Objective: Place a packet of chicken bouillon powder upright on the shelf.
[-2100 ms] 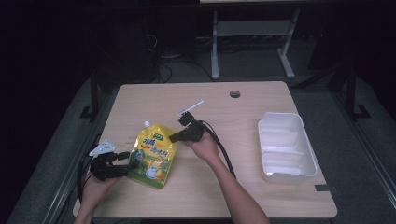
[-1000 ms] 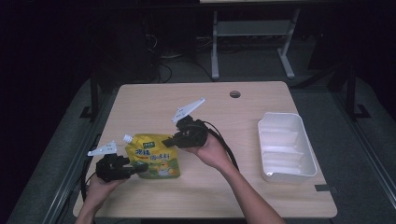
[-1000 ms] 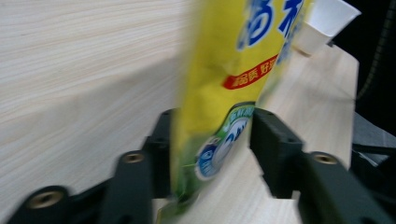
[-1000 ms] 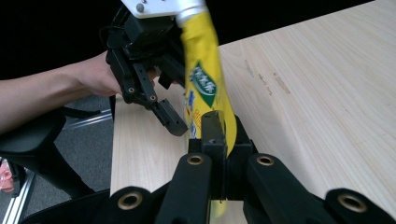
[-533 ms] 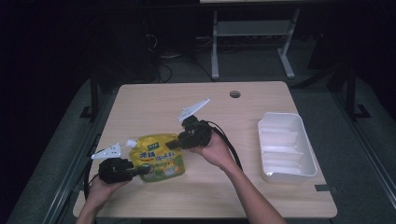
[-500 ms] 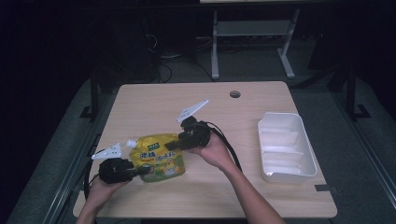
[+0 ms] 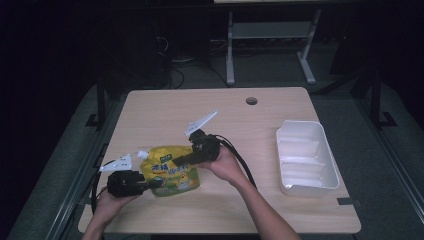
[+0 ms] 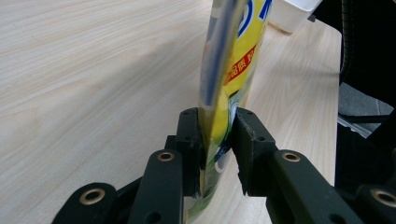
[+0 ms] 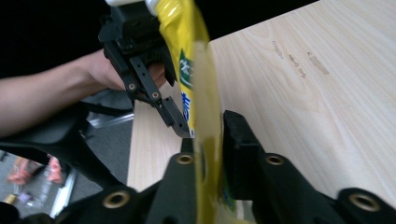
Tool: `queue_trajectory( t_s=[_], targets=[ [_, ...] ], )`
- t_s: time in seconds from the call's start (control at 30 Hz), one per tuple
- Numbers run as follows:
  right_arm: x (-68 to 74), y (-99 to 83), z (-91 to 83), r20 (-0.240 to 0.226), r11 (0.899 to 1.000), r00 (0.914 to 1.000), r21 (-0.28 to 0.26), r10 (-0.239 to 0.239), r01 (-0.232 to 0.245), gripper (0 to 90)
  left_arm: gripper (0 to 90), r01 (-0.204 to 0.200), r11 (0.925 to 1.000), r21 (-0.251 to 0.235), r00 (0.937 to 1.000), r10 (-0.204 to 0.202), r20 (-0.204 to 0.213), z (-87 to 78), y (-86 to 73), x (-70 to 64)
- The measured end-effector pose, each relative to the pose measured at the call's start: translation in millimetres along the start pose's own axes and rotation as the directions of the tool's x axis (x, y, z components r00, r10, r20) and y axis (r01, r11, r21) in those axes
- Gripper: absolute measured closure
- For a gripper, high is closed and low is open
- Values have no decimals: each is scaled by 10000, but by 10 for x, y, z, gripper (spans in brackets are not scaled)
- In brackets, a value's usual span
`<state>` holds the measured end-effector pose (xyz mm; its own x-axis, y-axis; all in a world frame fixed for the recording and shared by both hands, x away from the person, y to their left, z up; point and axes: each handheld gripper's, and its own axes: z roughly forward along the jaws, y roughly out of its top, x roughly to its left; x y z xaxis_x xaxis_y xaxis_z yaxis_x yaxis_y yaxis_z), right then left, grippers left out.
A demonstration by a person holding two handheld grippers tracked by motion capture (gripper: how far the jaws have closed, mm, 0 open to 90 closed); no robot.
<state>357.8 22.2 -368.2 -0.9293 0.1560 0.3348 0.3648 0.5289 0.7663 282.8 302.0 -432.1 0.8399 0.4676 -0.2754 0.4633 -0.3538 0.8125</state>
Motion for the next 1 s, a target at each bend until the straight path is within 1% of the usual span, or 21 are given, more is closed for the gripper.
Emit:
queue_trajectory(
  t_s=[0.07,0.1,0.17,0.2,0.23,0.27,0.3,0.33,0.37,0.43,0.53,0.57,0.6,0.67,0.7,0.73,0.77,0.8,0.83,0.87,1.0],
  targets=[
    [26,-1,-10,168,9997,9996,124,-209,207,886,717,-27,10000,11,10000,27,22,9,1,-1],
    [34,-3,-16,201,9996,9995,149,-238,235,892,703,-52,10000,-8,10000,52,17,10,4,-4],
    [34,-13,-48,36,9999,9999,77,-138,137,897,631,-40,10000,-75,10000,40,-39,5,9,-8],
    [34,-13,-48,36,9999,9999,77,-138,137,897,631,-24,9999,-126,10000,23,-83,0,10,-8],
    [39,-11,-78,98,9999,9999,51,-137,136,897,603,-22,9999,-170,9998,19,-192,-9,11,-4],
    [39,-11,-78,98,9999,9999,51,-137,136,897,593,-22,9999,-170,9998,19,-192,-9,11,-4],
    [48,-9,-119,228,9998,9996,29,-174,173,897,587,-13,9998,-183,9997,8,-254,-14,9,-2],
    [48,-9,-119,228,9998,9996,29,-174,173,897,587,4,9998,-207,9995,-11,-325,-20,7,0],
    [46,-14,-169,309,9999,9995,18,-118,118,898,569,82,9996,-254,9994,-90,-347,-32,4,10],
    [41,-17,-198,343,10000,9994,27,-85,84,898,564,57,9997,-258,9993,-67,-381,-39,4,13],
    [39,-26,-289,472,10000,9989,-36,-70,72,898,555,68,9997,-248,9990,-78,-432,-45,1,19],
    [41,-27,-353,588,10000,9982,-70,-62,67,898,549,82,9998,-187,9988,-91,-486,-41,-2,20],
    [41,-27,-353,588,10000,9982,-70,-62,67,898,543,82,9998,-187,9988,-91,-486,-41,-2,20],
    [46,-25,-418,663,10000,9978,-85,-42,48,898,540,110,9998,-158,9986,-118,-509,-37,-3,22],
    [46,-24,-484,730,9999,9973,-102,-32,39,898,525,122,9998,-173,9984,-132,-555,-37,-3,21],
    [46,-24,-484,730,9999,9973,-102,-32,39,898,520,122,9998,-173,9984,-132,-555,-37,-3,21],
    [45,-26,-553,803,9998,9968,-173,54,-41,898,519,113,9998,-148,9981,-122,-611,-36,-5,18],
    [45,-26,-553,803,9998,9968,-173,54,-41,898,517,113,9998,-148,9981,-122,-611,-36,-5,18],
    [41,-31,-621,871,9997,9962,-234,90,-70,898,515,93,9999,-69,9979,-97,-645,-32,-9,19],
    [41,-31,-621,871,9997,9962,-234,90,-70,898,513,93,9999,-69,9979,-97,-645,-32,-9,19],
    [29,-55,-758,969,9994,9952,-319,156,-126,898,503,54,10000,59,9976,-50,-698,-23,-12,23]
  ],
)
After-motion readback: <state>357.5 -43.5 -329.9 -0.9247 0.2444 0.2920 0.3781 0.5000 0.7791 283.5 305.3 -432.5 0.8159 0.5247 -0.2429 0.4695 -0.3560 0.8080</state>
